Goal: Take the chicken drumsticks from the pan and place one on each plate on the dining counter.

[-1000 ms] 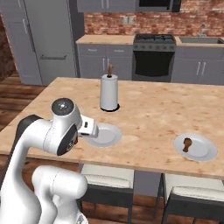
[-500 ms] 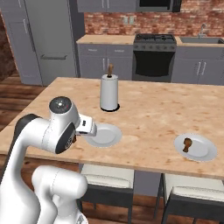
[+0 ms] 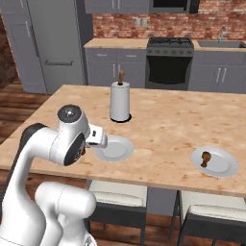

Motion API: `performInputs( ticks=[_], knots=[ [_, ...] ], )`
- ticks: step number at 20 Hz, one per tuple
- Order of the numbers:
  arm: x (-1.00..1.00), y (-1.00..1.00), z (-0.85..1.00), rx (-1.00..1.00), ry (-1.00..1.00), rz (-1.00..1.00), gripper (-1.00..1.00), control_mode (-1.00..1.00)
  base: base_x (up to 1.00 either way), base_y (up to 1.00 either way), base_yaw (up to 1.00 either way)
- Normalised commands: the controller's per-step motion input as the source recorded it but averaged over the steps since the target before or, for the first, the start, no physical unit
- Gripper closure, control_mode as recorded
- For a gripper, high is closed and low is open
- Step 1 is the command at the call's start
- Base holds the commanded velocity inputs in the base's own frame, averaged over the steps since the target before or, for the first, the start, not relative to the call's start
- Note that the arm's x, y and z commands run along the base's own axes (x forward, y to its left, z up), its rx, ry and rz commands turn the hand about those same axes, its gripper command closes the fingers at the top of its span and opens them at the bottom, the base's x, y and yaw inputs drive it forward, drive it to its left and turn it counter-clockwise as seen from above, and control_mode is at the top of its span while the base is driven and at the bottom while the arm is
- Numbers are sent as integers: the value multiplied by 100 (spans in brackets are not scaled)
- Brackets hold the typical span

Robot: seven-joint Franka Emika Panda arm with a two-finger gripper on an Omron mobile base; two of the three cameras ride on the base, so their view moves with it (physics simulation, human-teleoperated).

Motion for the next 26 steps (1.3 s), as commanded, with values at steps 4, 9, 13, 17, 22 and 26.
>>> performInputs(
  ticks=[4, 9, 13, 17, 22, 26],
  knots=[
    [78, -3, -11, -2, 16, 5, 100, -100, 0, 0, 0],
    [96, 0, -24, -7, 34, 0, 100, -100, 0, 0, 0],
    [68, 3, -30, -20, 33, 0, 100, -100, 0, 0, 0],
    [63, 0, -47, -20, 18, 0, 100, -100, 0, 0, 0],
    [66, -10, -49, -3, 16, 3, 100, -100, 0, 0, 0],
    [61, -9, -52, 0, 17, 8, 100, -100, 0, 0, 0]
  ],
)
